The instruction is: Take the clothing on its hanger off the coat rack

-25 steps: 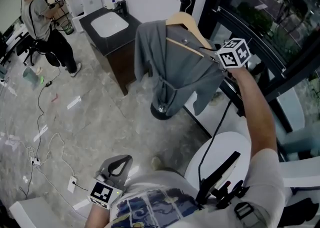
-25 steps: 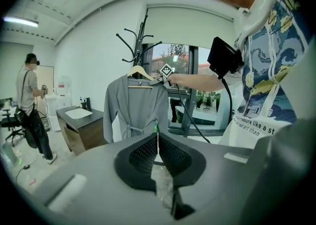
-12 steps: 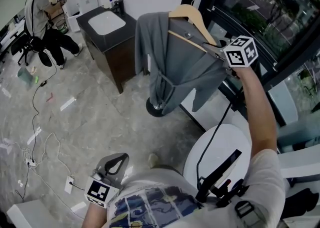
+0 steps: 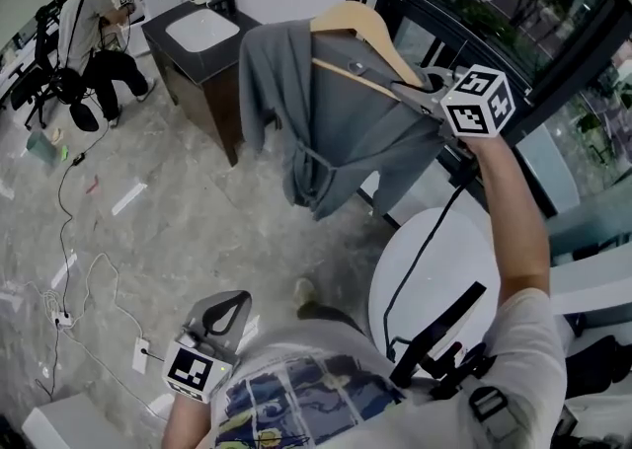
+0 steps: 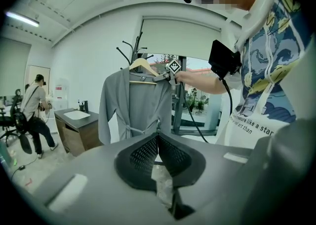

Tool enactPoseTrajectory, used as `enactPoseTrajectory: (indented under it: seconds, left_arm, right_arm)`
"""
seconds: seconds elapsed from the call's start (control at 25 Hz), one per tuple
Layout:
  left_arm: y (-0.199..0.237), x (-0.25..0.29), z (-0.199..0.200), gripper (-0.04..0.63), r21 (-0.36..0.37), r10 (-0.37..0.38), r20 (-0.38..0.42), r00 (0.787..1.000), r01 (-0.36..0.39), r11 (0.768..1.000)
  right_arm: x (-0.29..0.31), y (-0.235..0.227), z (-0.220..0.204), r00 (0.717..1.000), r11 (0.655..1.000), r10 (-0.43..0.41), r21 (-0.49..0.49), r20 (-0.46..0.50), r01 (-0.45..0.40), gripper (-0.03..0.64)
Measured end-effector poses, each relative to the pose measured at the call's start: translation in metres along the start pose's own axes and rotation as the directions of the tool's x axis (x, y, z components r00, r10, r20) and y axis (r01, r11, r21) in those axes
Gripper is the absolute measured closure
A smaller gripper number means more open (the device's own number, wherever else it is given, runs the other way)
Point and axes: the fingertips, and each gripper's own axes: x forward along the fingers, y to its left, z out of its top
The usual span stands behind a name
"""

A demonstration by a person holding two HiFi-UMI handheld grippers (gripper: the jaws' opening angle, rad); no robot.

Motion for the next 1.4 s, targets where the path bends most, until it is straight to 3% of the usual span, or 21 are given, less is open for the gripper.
enactPoseTrajectory:
  seconds: [0.76, 1.24, 1.4]
  left_arm:
    - [-0.033, -0.084, -0.031, 0.591, 0.015, -0.053, 0.008, 0.999, 0.053, 0.998]
    - [-0.055, -0.115, -0.056, 0.591, 0.028, -0.05, 0.024, 0.998, 0.049, 0.998]
    - [-0.058, -0.114, -0.049, 0.591, 0.023, -0.057, 0.019, 0.998, 0.057, 0.998]
  right_arm:
    - [-0.037, 0.229, 0.014, 0.99, 0.991, 0.121, -0.057, 0.068, -0.117, 0.611]
    - [-0.061, 0.328, -0.001, 0.984, 0.982, 0.164, -0.104, 0.076, -0.156, 0.611]
    - [-0.063, 0.337, -0.002, 0.983, 0.98, 0.171, -0.118, 0.064, -0.163, 0.611]
